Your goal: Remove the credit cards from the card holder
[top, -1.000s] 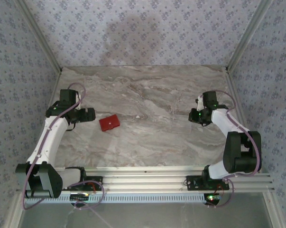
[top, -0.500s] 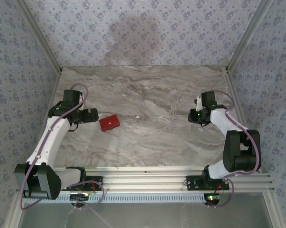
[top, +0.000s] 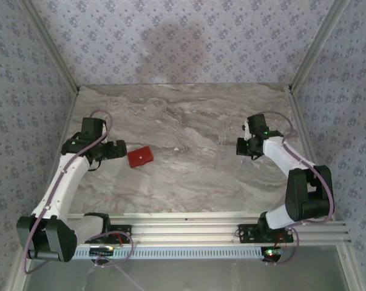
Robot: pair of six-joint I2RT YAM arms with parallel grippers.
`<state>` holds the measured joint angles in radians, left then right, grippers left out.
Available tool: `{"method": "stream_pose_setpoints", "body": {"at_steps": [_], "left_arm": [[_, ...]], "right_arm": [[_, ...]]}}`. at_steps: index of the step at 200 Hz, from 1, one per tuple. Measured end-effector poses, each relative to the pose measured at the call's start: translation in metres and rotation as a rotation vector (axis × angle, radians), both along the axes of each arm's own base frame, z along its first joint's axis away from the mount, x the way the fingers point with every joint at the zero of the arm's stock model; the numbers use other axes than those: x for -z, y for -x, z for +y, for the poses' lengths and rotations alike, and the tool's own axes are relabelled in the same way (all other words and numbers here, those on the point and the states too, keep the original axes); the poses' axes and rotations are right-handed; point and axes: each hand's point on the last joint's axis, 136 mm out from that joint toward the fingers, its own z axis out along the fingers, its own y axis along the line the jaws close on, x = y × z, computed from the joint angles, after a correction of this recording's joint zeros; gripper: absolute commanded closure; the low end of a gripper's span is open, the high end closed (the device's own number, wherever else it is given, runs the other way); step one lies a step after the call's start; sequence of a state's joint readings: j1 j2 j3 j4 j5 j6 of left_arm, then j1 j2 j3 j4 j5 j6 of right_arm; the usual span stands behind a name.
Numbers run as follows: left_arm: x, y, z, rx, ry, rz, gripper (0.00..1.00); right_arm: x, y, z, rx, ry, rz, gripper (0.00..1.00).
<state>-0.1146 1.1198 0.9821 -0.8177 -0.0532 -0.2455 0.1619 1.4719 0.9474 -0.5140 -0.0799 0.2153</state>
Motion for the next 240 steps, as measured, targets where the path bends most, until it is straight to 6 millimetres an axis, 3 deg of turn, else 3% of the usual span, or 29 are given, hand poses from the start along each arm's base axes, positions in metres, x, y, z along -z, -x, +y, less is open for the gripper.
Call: {"method": "stream_pose_setpoints", "body": {"at_steps": [45, 156, 194, 240], "left_arm": [[0.0, 0.0, 0.0, 0.0, 0.001, -0.002, 0.0], [0.001, 0.001, -0.001, -0.03, 0.024, -0.004, 0.0], [0.011, 0.003, -0.008, -0.027, 0.05, 0.025, 0.01], [0.021, 0.002, -0.012, -0.019, 0.052, 0.063, 0.01]], "right_arm": [[-0.02, -0.033, 0.037, -0.015, 0.03, -0.049, 0.96], [-0.022, -0.124, 0.138, -0.034, 0.057, -0.11, 0.99], [-0.01, -0.142, 0.155, -0.034, 0.071, -0.104, 0.99], [-0.001, -0.137, 0.157, -0.021, 0.075, -0.069, 0.98]]}}
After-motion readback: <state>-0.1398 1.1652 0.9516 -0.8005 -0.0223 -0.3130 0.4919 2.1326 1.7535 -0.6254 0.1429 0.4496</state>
